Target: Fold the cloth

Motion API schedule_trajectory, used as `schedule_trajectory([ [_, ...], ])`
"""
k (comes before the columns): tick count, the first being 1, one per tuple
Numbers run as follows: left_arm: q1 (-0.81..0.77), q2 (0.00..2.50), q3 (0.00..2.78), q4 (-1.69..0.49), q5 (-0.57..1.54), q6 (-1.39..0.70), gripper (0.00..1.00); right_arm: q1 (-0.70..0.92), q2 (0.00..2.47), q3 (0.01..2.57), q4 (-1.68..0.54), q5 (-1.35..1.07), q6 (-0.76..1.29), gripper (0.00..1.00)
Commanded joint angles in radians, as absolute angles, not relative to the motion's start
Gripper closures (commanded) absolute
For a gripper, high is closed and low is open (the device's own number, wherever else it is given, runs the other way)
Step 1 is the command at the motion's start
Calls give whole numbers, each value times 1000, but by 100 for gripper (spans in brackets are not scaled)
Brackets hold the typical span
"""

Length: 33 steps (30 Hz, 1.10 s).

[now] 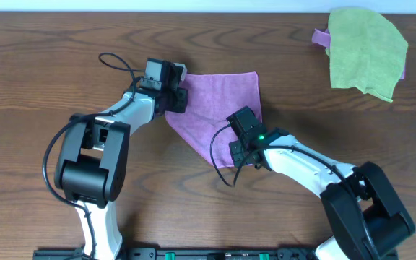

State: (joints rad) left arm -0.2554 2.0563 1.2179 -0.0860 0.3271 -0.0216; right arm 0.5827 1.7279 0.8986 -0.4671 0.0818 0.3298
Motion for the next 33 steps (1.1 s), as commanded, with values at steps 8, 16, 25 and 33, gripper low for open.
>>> schedule_trajectory([
  [8, -256, 2201, 1328, -86, 333, -7, 94, 578, 1745, 902, -471, 44, 344, 99],
  [16, -257, 2307, 1521, -167, 340, -6, 94, 577, 1745, 902, -471, 61, 344, 99],
  [25, -274, 2329, 1562, -188, 360, 5, 94, 570, 1745, 902, -471, 213, 349, 99],
  [33, -297, 2328, 1563, -218, 422, 4, 94, 532, 1745, 913, -469, 244, 381, 99],
])
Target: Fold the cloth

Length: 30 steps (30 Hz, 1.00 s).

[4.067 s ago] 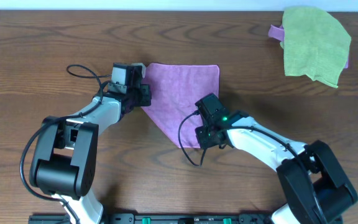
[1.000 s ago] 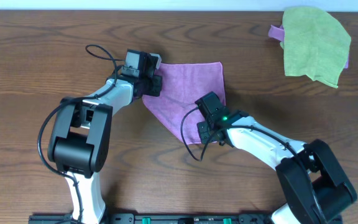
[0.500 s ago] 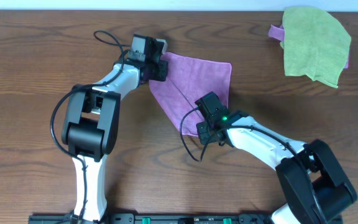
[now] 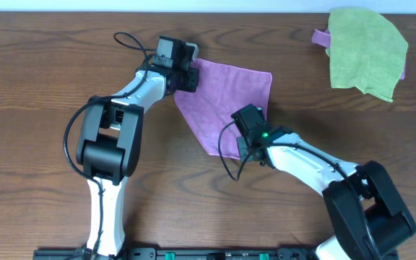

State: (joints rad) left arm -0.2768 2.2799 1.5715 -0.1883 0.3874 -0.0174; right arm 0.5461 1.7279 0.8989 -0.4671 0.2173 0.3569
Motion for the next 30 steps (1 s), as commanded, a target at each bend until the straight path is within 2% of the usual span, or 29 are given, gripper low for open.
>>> schedule_trajectory([
  [1, -297, 2328, 1563, -221, 426, 4, 94, 530, 1745, 928, -485, 226, 381, 99],
  [8, -298, 2328, 1583, -265, 439, 4, 94, 576, 1703, 1140, -704, 196, 351, 99],
  [17, -298, 2328, 1620, -292, 438, 5, 94, 716, 1439, 1061, -839, 167, 455, 99],
  [21, -298, 2328, 1620, -292, 438, 5, 94, 750, 1358, 959, -761, 60, 467, 99],
  [30, -293, 2328, 1620, -295, 437, 23, 94, 749, 1380, 748, -532, -81, 527, 99],
])
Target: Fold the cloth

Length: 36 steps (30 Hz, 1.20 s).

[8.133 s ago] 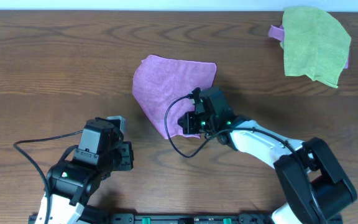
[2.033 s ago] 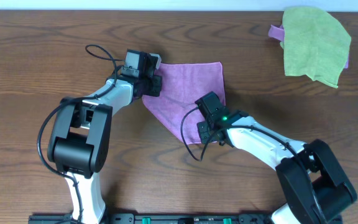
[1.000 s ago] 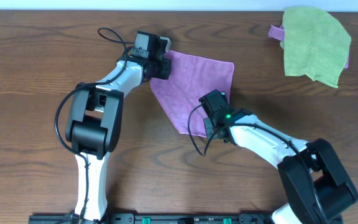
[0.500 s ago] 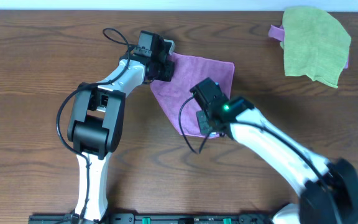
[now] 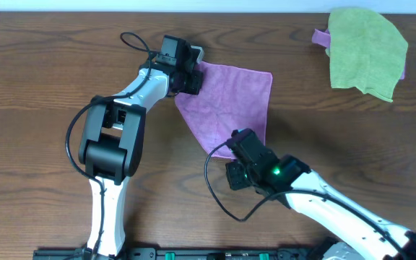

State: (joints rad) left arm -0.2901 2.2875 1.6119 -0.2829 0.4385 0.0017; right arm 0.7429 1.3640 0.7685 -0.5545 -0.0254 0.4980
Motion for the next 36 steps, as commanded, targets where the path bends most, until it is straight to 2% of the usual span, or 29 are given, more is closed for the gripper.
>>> schedule_trajectory([
  [1, -293, 2328, 1620, -295, 437, 23, 94, 749, 1394, 739, -512, -96, 527, 99],
  [11, -293, 2328, 1620, -295, 434, 31, 94, 746, 1583, 737, -301, -196, 528, 99],
  [36, -293, 2328, 1620, -294, 415, 31, 94, 731, 1670, 737, -196, -161, 535, 99],
])
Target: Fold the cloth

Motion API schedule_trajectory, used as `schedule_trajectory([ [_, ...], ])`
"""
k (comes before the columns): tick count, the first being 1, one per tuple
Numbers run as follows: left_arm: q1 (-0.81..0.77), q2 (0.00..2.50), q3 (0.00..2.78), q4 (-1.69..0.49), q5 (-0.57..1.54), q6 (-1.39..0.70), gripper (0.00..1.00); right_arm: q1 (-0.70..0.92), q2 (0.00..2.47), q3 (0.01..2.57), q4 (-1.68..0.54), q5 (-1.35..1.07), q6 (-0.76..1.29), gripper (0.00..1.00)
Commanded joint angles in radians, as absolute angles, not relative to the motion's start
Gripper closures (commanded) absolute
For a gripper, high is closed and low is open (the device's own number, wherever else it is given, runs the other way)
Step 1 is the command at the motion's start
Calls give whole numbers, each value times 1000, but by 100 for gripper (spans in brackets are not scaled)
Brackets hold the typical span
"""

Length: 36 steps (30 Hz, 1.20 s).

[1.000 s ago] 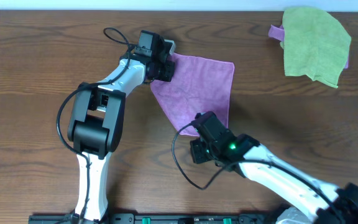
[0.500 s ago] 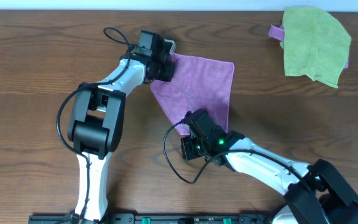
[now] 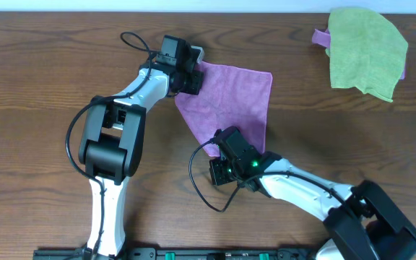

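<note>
The purple cloth (image 3: 231, 97) lies flat on the wooden table (image 3: 35, 108), wide at the top and narrowing to a point at the bottom. My left gripper (image 3: 194, 74) sits at the cloth's upper left corner, its fingers closed on that corner. My right gripper (image 3: 221, 146) is over the cloth's lower tip. The wrist body hides its fingers, so their state does not show.
A green cloth (image 3: 367, 50) lies at the back right corner on top of another purple cloth (image 3: 321, 35). Black cables loop off both wrists. The right arm stretches from the front right across the near side of the table.
My right gripper has shifted left and slightly up, from below the cloth's lower edge onto its lower tip. The left gripper and the cloth's upper part have not moved.
At first my left gripper held the cloth's upper left corner and my right sat on its lower right part. The left then carried its corner up and right, spreading the cloth. The right moved off below the cloth's lower edge and now sits on the lower tip.
</note>
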State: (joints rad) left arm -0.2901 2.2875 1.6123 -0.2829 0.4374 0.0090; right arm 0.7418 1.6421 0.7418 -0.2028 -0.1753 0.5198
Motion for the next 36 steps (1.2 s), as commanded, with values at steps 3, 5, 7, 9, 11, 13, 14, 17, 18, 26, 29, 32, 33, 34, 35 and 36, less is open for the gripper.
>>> schedule_trajectory([
  [3, -293, 2328, 1620, -294, 415, 31, 94, 731, 1689, 737, -186, -160, 535, 99],
  [5, -293, 2328, 1620, -294, 416, 31, 94, 731, 1700, 737, -176, -152, 535, 99],
  [7, -293, 2328, 1620, -294, 416, 31, 94, 730, 1704, 737, -172, -128, 535, 99],
  [9, -293, 2328, 1620, -295, 416, 31, 94, 721, 1704, 737, -171, -101, 534, 99],
  [11, -293, 2328, 1620, -295, 416, 31, 94, 706, 1704, 737, -171, -80, 524, 99],
  [13, -293, 2328, 1620, -295, 416, 31, 94, 684, 1704, 737, -172, -63, 502, 99],
  [14, -293, 2328, 1620, -295, 416, 31, 94, 673, 1704, 737, -172, -52, 498, 99],
  [17, -293, 2328, 1620, -295, 416, 31, 94, 642, 1714, 737, -160, -49, 489, 99],
  [18, -293, 2328, 1620, -295, 416, 31, 94, 637, 1718, 738, -155, -51, 489, 99],
  [26, -294, 2328, 1620, -299, 426, 31, 94, 643, 1790, 746, -22, -69, 509, 99],
  [29, -295, 2328, 1620, -306, 439, 31, 94, 643, 1834, 787, -11, -85, 520, 99],
  [32, -295, 2328, 1620, -307, 439, 31, 94, 643, 1851, 822, -18, -97, 520, 99],
  [33, -295, 2328, 1620, -307, 439, 31, 94, 643, 1851, 829, -20, -88, 520, 99],
  [34, -295, 2328, 1620, -307, 439, 31, 94, 643, 1851, 836, -27, -76, 520, 99],
  [35, -295, 2328, 1620, -307, 439, 31, 94, 641, 1851, 845, -38, -62, 520, 99],
  [36, -295, 2328, 1620, -307, 439, 31, 94, 639, 1851, 857, -55, -43, 520, 99],
])
